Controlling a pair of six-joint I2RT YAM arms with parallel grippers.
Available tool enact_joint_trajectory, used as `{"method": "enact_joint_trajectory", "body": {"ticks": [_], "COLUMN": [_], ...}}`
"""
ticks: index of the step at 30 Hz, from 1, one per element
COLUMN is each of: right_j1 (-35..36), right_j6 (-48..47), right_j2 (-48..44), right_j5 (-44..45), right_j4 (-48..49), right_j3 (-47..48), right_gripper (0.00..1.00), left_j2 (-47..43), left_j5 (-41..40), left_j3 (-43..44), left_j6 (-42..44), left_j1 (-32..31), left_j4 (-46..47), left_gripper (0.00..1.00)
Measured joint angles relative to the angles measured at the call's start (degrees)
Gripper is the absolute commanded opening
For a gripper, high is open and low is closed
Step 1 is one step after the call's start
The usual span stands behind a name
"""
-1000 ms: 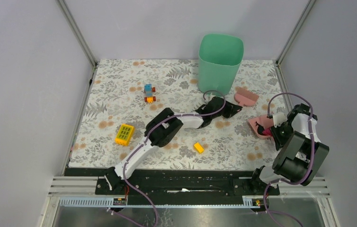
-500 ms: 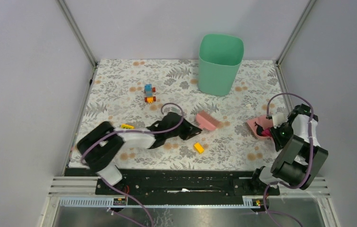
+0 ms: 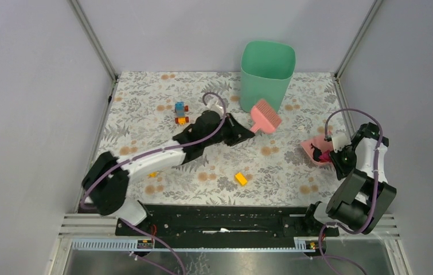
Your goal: Sweep away the paper scraps from the table
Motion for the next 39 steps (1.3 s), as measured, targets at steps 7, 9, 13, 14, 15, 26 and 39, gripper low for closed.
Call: {"method": "enact_joint_trajectory", "body": {"ticks": [7, 9, 13, 14, 15, 26, 39], "right_j1": [0.0, 0.0, 0.0, 0.0, 0.0, 0.0, 0.0], "right_j6": [-0.5, -0.6, -1.0, -1.1, -1.2, -1.2, -1.1], "right_j2": [-2.6, -3.2, -4.1, -4.1, -4.0, -3.2, 1.0], "right_j5": [0.9, 1.4, 1.9, 2.0, 2.0, 2.0, 1.7], "right_j4": [-1.1, -1.3, -1.2, -1.2, -1.2, -0.7, 2.3], "right_j3": [-3.0, -3.8, -5.7, -6.3, -6.9, -7.8, -7.8], "right_gripper": [0.00, 0.00, 0.00, 0.00, 0.00, 0.00, 0.00], "left_j2": [22.0, 28.6, 39.6, 42.7, 45.0, 57.5, 29.6], "left_j5": [2.6, 3.4, 4.0, 4.2, 4.3, 5.0, 4.4], "left_j3": [12.2, 15.5, 23.1, 26.2, 28.4, 34.8, 3.3], "left_j6": [-9.4, -12.2, -15.4, -16.2, -17.0, -27.2, -18.8], "left_j1": [-3.1, -4.2, -5.6, -5.9, -6.0, -5.9, -1.9], "left_j4": [11.2, 13.3, 15.6, 16.3, 17.0, 24.4, 17.5], "left_gripper": [0.00, 0.00, 0.00, 0.00, 0.00, 0.00, 0.00]}}
